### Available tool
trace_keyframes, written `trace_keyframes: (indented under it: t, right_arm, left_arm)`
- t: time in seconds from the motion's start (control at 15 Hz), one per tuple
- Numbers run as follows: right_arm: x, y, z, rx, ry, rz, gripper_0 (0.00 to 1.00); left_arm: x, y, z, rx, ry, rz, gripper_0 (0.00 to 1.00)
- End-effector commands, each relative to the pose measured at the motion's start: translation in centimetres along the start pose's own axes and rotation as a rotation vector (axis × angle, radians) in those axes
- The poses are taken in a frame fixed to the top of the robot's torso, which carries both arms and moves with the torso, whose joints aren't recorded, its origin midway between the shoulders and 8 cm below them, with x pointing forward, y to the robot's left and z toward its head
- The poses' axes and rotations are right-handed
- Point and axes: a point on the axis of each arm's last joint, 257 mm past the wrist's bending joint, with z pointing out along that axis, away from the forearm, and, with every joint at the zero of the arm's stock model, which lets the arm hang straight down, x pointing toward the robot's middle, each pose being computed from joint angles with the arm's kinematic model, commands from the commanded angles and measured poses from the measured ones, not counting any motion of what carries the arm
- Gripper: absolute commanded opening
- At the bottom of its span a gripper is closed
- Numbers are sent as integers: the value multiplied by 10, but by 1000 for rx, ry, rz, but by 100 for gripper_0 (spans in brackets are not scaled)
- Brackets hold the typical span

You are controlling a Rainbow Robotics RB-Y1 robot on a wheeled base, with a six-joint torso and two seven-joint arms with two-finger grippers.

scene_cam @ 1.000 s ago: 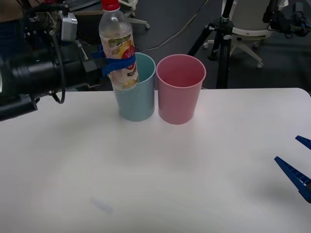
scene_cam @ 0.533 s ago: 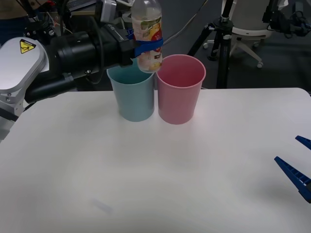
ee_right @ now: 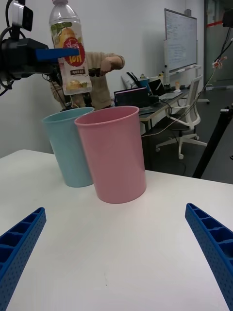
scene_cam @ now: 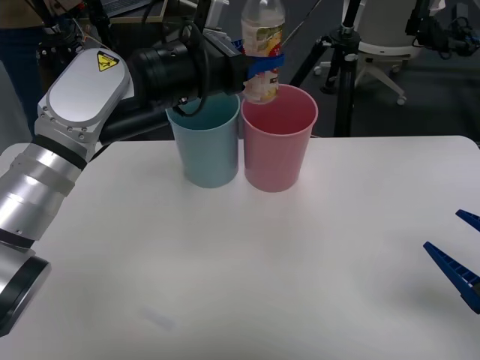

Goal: Grasp the object on the table and drop it into the matching bin: aluminum can to the light blue bin, PET bottle to the pink bin.

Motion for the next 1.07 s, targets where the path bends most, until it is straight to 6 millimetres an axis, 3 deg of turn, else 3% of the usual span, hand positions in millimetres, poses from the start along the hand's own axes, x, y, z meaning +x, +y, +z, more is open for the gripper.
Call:
trace_keyframes:
  t: [0.07, 0.6, 1.07]
  right_arm:
    - [0, 0, 0, 0, 0, 0, 100]
    - [0, 0, 0, 0, 0, 0, 100]
    - [0, 0, 0, 0, 0, 0, 100]
  left_arm:
    - [4, -8, 14, -10, -6, -11, 0]
    - [18, -18, 43, -57, -6, -41, 0]
    - [23, -20, 51, -78, -1, -62, 1]
